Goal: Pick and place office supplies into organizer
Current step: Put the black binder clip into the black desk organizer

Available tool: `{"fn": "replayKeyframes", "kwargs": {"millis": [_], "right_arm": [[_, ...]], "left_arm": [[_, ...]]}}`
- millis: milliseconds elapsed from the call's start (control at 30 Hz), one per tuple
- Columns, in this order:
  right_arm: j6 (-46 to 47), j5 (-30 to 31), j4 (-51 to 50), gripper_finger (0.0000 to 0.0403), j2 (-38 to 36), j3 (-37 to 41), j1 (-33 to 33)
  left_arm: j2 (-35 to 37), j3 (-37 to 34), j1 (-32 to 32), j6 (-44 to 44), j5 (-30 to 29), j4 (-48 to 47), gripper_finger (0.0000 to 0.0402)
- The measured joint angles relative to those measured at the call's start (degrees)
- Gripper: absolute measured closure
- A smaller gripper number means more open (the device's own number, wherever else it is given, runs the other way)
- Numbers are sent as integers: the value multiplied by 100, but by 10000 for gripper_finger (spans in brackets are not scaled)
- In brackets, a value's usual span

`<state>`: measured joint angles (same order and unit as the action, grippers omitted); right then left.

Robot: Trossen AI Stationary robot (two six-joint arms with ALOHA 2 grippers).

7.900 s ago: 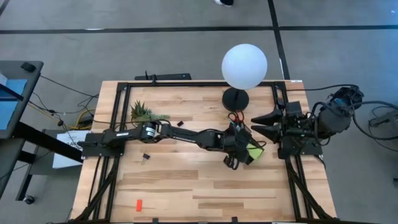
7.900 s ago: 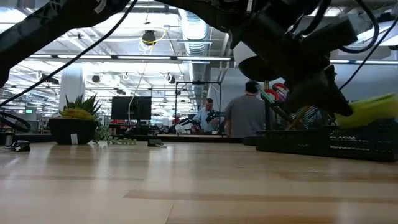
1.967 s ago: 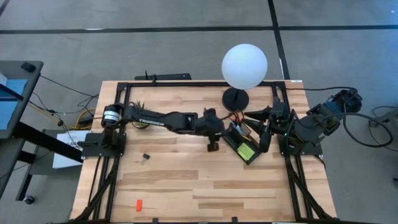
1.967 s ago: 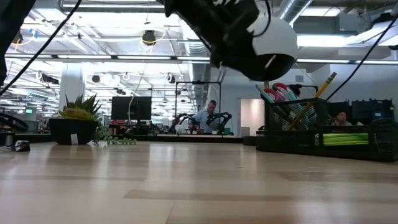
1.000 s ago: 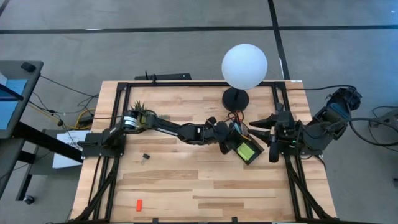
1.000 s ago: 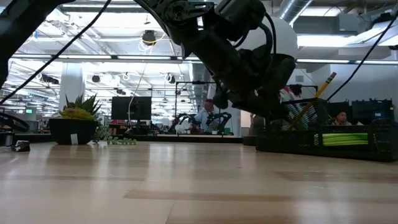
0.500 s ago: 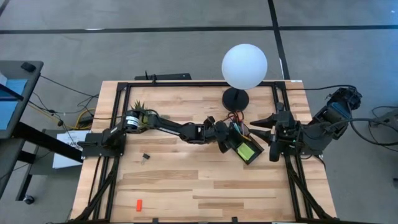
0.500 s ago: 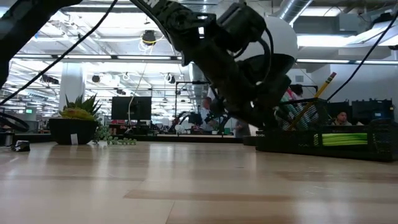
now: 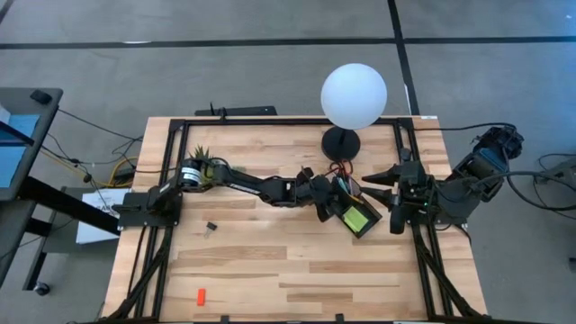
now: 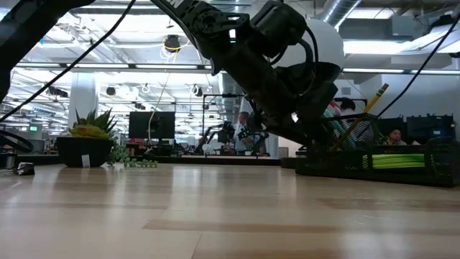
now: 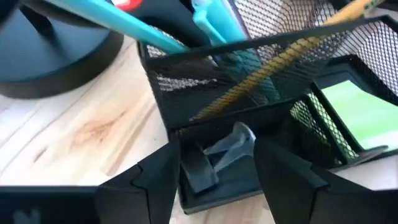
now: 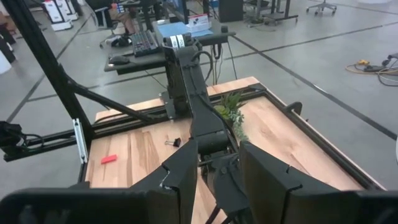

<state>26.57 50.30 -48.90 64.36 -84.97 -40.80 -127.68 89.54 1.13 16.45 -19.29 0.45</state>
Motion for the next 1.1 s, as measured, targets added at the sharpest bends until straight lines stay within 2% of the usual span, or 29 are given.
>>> {"fn": "replayKeyframes", "kwargs": {"millis": [100,233,367,533,700,833,933,1100], "right_arm": [[0,0,-4,290,0,0,0],[0,-7,-6,290,0,0,0],[2,-7,-4,290,0,0,0],[45,-7,-9,290,2,0,9],[454,-92,-137,290,92,-4,245],[601,-446,-278,290,214,-4,490],[602,-672,-274,290,400,-4,746],[605,-1230,-139,290,597,-4,1112]], "left_arm": [[13,0,0,220,63,-2,204],[270,69,-11,388,475,-340,217],[693,590,8,242,845,-1807,230],[1132,1519,9,-31,1184,-4259,239],[1442,2643,9,526,548,-7019,256],[1791,3200,108,1176,-167,-8416,269],[2208,3261,237,1729,-273,-9031,274],[3196,2670,679,2313,-707,-9066,279]]}}
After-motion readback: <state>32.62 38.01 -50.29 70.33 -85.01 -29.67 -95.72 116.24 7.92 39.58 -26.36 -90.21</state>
